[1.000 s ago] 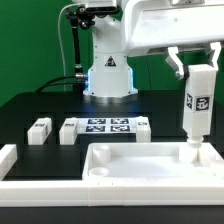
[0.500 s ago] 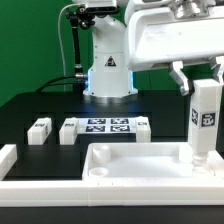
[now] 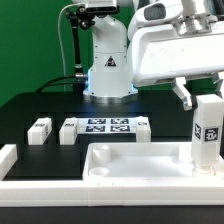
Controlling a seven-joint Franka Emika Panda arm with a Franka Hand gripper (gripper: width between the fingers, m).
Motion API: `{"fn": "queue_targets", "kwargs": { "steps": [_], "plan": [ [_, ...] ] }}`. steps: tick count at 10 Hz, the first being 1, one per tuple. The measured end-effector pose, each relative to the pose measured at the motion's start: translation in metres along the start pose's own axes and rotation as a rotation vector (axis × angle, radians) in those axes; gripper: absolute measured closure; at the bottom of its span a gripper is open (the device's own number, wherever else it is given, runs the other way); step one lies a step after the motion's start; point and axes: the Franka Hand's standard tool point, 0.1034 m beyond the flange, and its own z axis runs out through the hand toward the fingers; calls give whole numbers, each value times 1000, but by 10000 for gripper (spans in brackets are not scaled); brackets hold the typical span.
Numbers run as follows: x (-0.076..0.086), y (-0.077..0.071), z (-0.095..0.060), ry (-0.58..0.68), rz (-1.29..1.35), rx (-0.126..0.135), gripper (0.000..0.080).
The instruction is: Assemble desk
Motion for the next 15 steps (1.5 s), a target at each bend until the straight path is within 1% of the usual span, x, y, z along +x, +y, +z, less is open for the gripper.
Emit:
{"fn": "queue_targets", "kwargs": {
  "steps": [2, 4, 6, 8, 10, 11, 12, 13, 14, 15],
  "plan": [
    [1, -3, 5, 64, 0, -8, 508],
    [-6, -3, 5, 101, 2, -19, 508],
    [-17, -5, 3, 144, 14, -29, 508],
    [-20, -5, 2, 156, 30, -35, 508],
    [-21, -4, 3, 143, 31, -33, 508],
    [-21, -4, 3, 140, 31, -33, 410],
    [-22, -4, 4, 140, 31, -33, 274],
    [-22, -4, 4, 139, 31, -33, 274],
    [-22, -4, 4, 139, 31, -33, 176],
    [-22, -4, 4, 139, 31, -33, 158]
  ]
}}
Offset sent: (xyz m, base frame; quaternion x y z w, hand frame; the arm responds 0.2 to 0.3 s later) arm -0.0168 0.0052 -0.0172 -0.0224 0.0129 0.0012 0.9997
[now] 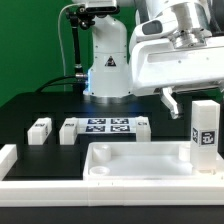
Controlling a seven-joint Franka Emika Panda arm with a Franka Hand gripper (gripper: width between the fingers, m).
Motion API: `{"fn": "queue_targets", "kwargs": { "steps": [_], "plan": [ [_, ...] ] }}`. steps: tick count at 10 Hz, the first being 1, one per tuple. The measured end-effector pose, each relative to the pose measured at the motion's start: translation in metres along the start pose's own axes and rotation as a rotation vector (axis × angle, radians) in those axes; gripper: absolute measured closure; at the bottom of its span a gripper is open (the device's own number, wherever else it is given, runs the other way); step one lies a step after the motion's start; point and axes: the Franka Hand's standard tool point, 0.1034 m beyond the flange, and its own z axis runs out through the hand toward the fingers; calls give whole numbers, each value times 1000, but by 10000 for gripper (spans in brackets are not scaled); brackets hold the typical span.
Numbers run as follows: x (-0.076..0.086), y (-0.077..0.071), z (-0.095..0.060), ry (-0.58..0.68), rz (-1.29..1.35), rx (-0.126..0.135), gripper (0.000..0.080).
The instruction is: Assemble desk
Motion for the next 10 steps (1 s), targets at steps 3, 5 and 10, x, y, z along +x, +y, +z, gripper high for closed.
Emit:
{"fn": "queue_targets", "kwargs": {
  "steps": [3, 5, 10],
  "plan": [
    [0, 0, 0, -4, 0, 0, 151],
    [20, 5, -6, -80, 8, 9, 151],
    [15, 7, 5, -306, 26, 39, 151]
  ]
}}
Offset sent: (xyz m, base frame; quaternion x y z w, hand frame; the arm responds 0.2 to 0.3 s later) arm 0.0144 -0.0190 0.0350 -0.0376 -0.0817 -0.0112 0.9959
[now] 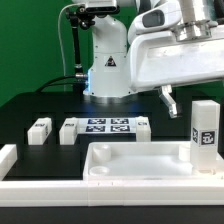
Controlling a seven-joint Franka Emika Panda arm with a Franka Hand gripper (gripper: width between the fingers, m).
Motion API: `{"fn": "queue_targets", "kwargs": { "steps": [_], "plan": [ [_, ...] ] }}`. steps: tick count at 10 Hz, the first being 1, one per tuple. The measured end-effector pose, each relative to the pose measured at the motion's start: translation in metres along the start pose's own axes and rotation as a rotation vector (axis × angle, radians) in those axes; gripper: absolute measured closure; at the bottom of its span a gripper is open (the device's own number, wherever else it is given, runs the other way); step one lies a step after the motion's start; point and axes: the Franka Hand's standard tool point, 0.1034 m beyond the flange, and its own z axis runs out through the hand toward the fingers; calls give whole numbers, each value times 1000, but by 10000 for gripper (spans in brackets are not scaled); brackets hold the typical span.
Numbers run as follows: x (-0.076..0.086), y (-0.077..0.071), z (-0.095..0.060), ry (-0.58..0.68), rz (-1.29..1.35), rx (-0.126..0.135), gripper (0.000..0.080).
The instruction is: Assemble desk
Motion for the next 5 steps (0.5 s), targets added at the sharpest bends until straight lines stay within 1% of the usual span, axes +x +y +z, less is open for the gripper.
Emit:
{"fn": "queue_targets", "kwargs": {
  "steps": [1, 2, 3, 4, 5],
  "plan": [
    [1, -1, 1, -60, 3, 10, 151],
    [-1, -3, 3, -116, 9, 19, 151],
    [-6, -6, 3, -210, 14, 33, 151],
    [-4, -7, 2, -271, 14, 44, 151],
    [3, -6, 4, -232, 15, 40, 151]
  ]
}}
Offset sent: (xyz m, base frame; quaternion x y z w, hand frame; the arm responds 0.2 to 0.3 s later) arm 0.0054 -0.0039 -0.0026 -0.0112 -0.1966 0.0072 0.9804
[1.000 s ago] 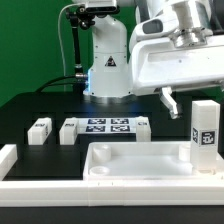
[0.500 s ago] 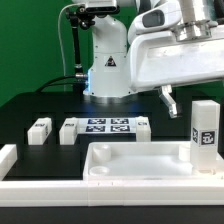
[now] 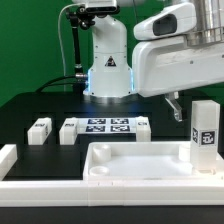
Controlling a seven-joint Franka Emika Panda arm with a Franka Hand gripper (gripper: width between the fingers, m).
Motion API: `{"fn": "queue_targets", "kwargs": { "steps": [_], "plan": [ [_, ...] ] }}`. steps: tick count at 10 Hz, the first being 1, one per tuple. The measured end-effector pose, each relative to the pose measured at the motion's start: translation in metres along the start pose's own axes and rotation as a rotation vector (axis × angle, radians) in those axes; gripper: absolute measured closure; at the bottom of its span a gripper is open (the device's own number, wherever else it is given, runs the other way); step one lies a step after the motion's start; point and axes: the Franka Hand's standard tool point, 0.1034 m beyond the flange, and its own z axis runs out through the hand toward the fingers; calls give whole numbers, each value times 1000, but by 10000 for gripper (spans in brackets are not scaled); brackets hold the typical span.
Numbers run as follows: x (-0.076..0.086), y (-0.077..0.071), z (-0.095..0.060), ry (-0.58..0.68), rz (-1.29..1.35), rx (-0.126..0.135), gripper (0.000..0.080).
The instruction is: Assemble desk
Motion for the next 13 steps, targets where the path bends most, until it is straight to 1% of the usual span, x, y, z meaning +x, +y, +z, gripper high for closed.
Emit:
{"fn": "queue_targets", "kwargs": {
  "steps": [1, 3, 4, 5, 6, 9, 10, 11, 12, 13],
  "plan": [
    [-2, 0, 2, -1, 17, 0, 151],
    [-1, 0, 2, -1, 63, 1, 408],
    [-1, -1, 2, -1, 124, 1, 408],
    [-2, 4, 2, -1, 202, -5, 498],
    [-2, 4, 2, 0, 261, -5, 498],
    [-2, 6, 3, 21, 709, -11, 499],
    [-2, 5, 3, 17, 888, 7, 499],
    [-2, 3, 4, -1, 1072, 38, 499],
    [-3, 2, 5, -27, 1253, 75, 499],
    [-3, 1, 5, -39, 1349, 92, 499]
  ]
}}
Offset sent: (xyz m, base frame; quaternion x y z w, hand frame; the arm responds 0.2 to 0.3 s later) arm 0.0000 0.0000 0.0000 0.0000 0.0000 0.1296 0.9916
